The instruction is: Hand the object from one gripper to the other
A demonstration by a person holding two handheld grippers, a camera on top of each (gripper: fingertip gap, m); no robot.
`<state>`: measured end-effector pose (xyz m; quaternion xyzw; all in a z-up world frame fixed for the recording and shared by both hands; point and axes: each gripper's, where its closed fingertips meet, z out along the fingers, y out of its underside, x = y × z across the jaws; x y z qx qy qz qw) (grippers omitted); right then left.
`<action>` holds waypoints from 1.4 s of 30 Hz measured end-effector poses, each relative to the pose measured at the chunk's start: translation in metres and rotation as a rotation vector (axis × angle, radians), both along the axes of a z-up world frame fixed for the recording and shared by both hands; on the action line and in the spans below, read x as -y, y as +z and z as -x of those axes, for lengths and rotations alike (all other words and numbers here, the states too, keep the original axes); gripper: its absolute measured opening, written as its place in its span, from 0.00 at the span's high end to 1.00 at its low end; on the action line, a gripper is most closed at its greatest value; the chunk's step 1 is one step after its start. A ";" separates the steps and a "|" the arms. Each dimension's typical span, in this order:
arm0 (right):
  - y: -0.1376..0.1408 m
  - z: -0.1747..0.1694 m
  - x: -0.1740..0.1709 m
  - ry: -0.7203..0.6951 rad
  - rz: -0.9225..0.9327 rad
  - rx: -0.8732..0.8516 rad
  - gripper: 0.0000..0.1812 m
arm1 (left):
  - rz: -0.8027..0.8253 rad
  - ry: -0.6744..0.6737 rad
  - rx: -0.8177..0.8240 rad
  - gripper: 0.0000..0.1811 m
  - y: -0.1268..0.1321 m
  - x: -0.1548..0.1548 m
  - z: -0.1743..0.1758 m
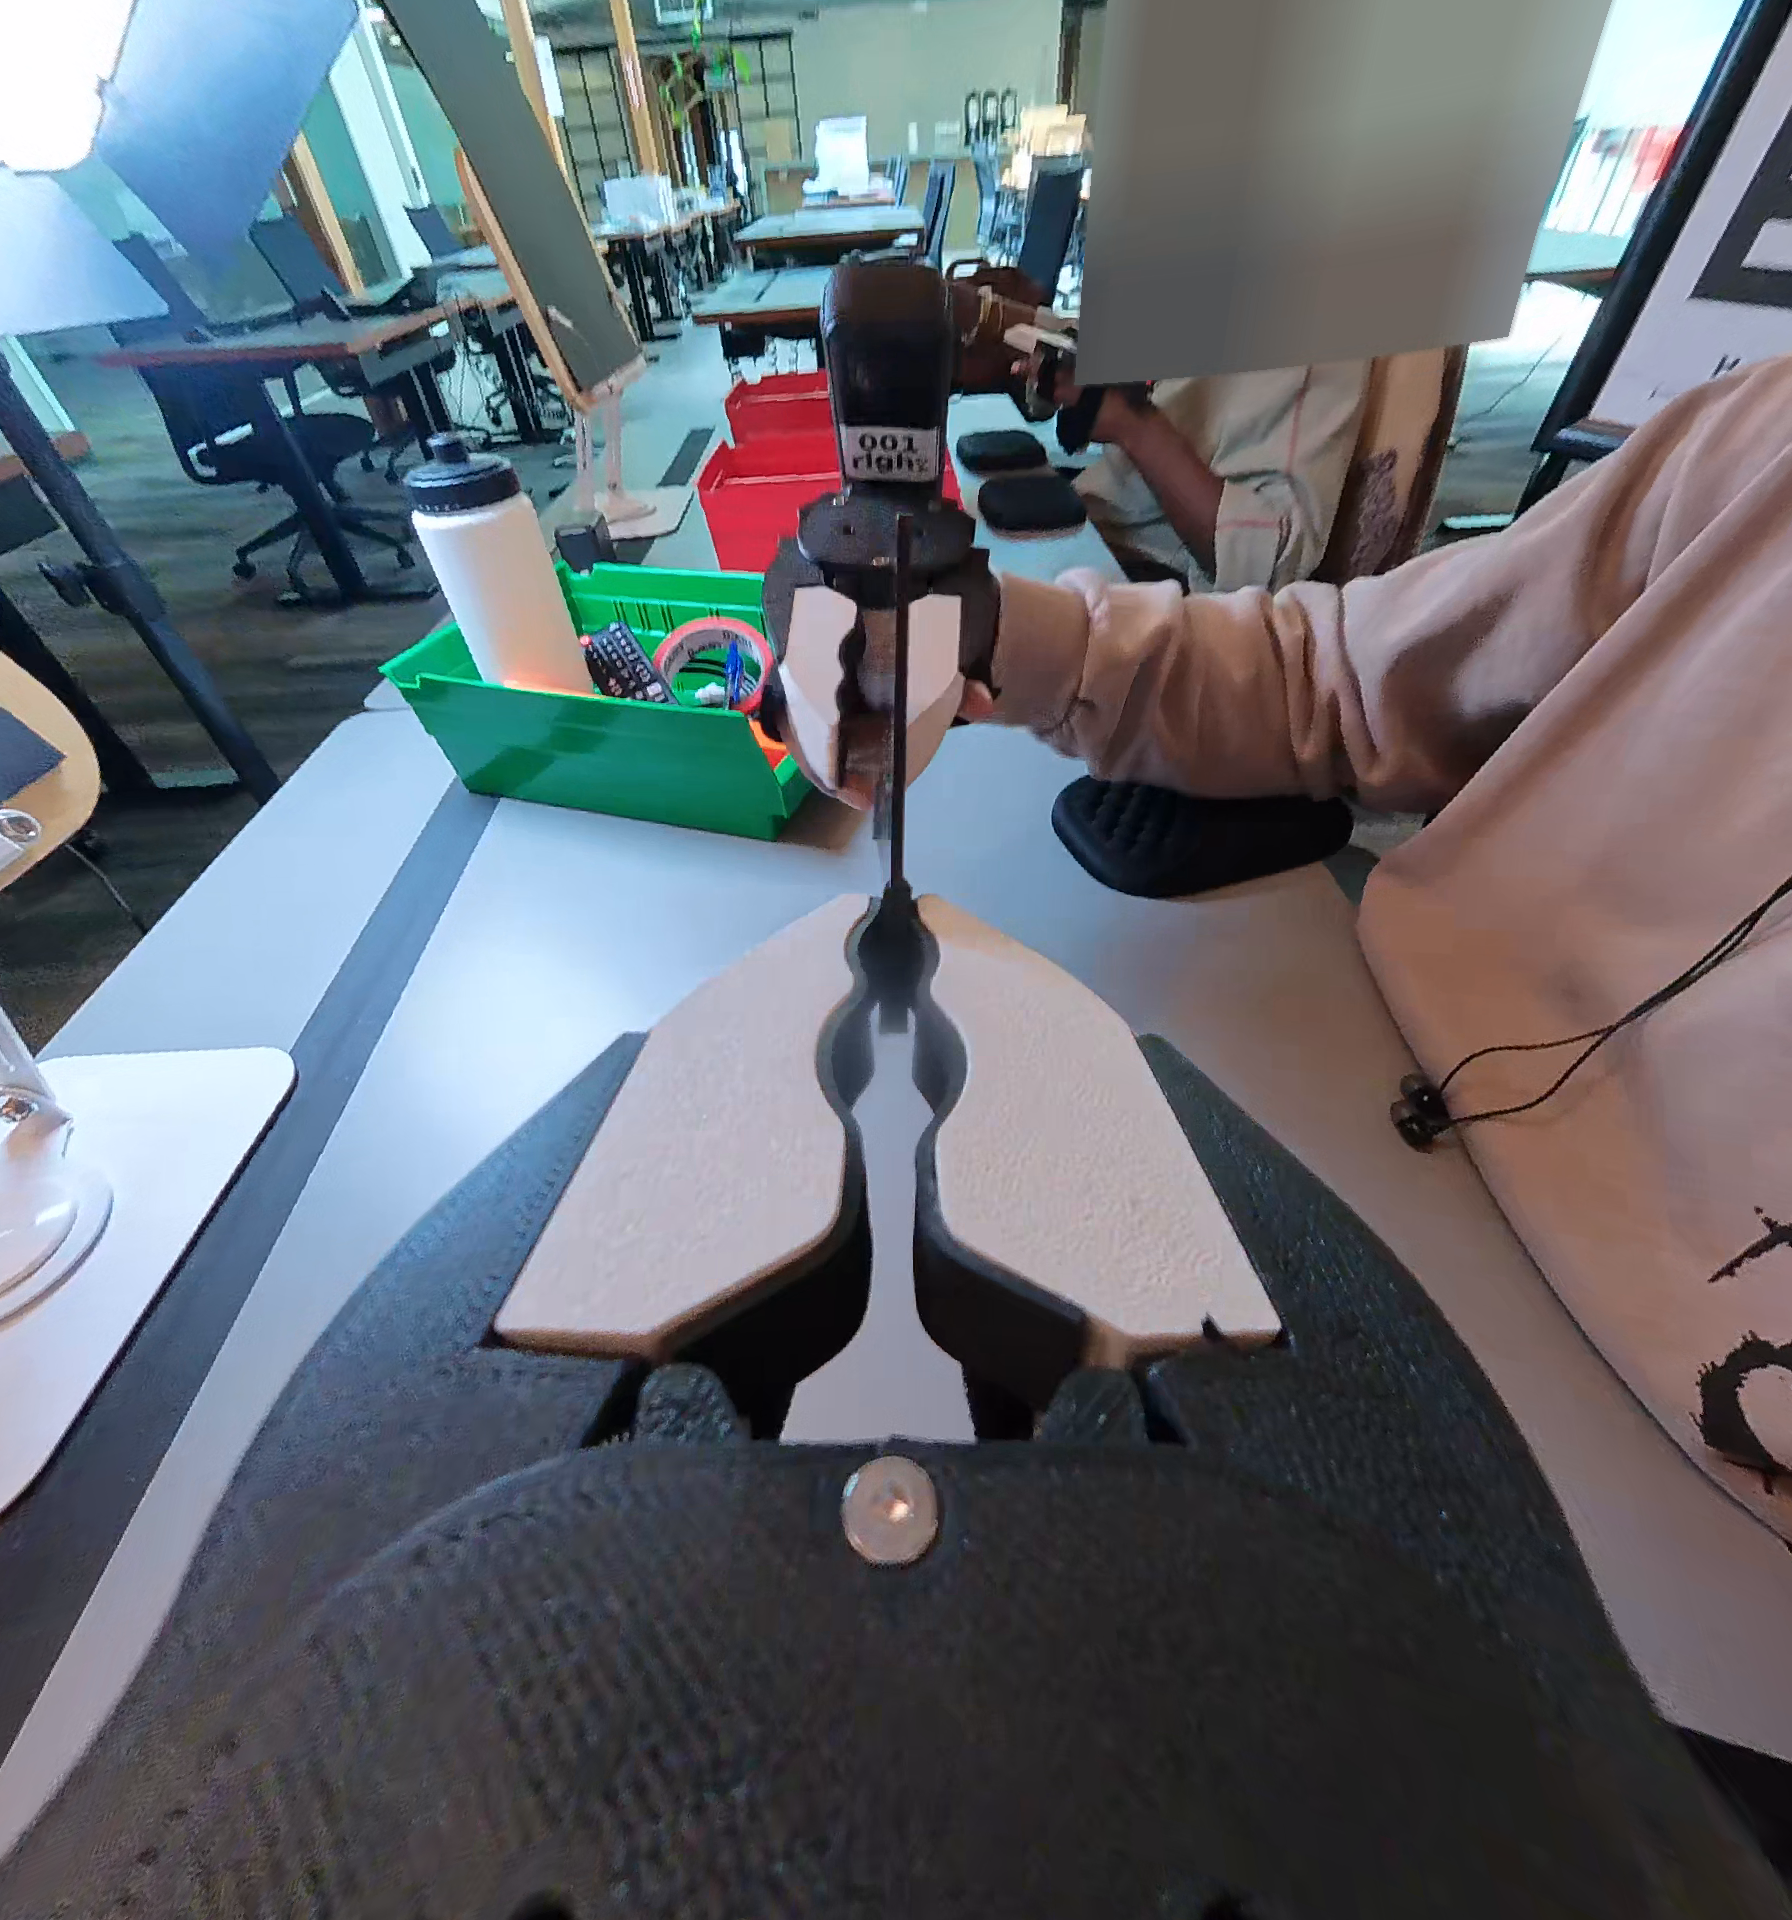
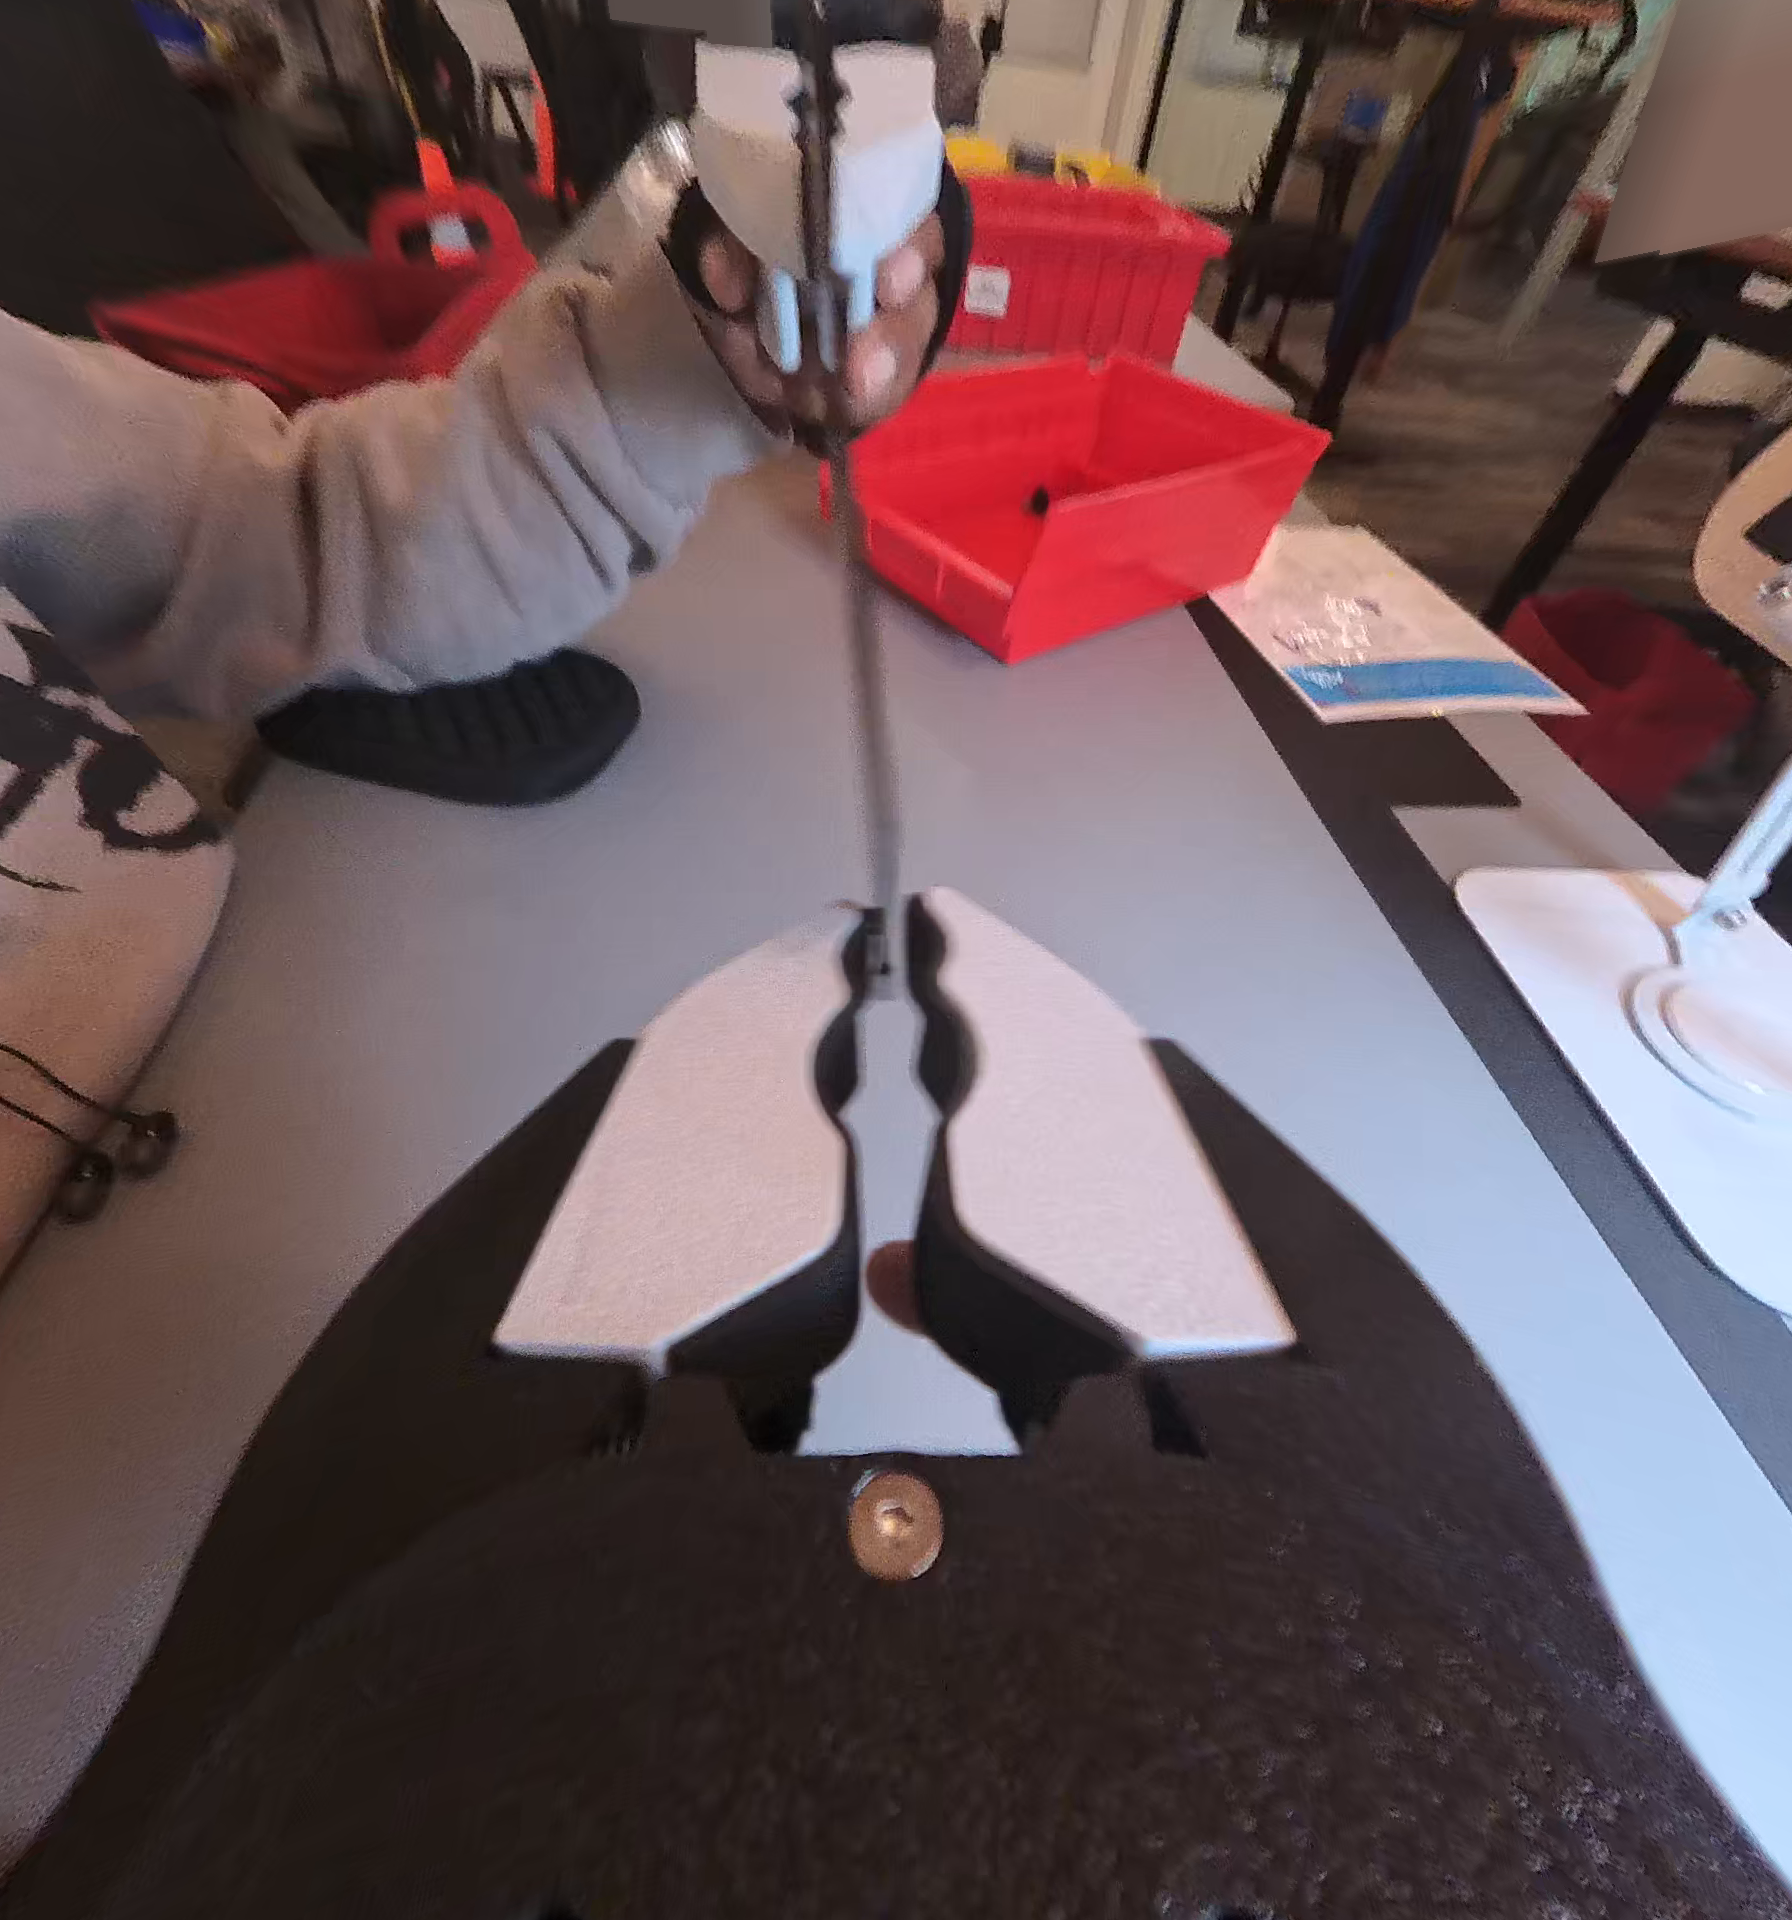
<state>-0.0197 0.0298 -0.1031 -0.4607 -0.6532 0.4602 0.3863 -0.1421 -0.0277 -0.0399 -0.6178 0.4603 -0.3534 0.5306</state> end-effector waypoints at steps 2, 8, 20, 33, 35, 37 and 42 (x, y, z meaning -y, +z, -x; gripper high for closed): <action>0.007 0.002 0.004 0.018 0.021 -0.039 0.99 | -0.017 0.016 0.049 0.99 0.008 -0.002 0.003; 0.060 -0.007 0.014 0.091 0.210 -0.363 0.99 | -0.150 0.031 0.423 0.78 0.051 -0.005 -0.001; 0.050 0.028 0.030 0.073 0.395 -0.449 0.99 | -0.118 0.080 0.378 0.99 0.025 -0.020 -0.082; 0.022 0.031 0.032 0.045 0.185 -0.238 0.99 | 0.150 0.009 0.094 0.99 -0.013 -0.018 -0.069; 0.031 0.031 0.032 0.056 0.264 -0.300 0.99 | 0.105 0.004 0.168 0.99 -0.004 -0.019 -0.068; 0.045 0.028 0.033 0.083 0.350 -0.396 0.99 | 0.052 0.001 0.295 0.93 0.009 -0.019 -0.068; 0.060 0.024 0.036 0.127 0.541 -0.547 0.99 | 0.024 -0.039 0.324 0.90 0.005 -0.014 -0.087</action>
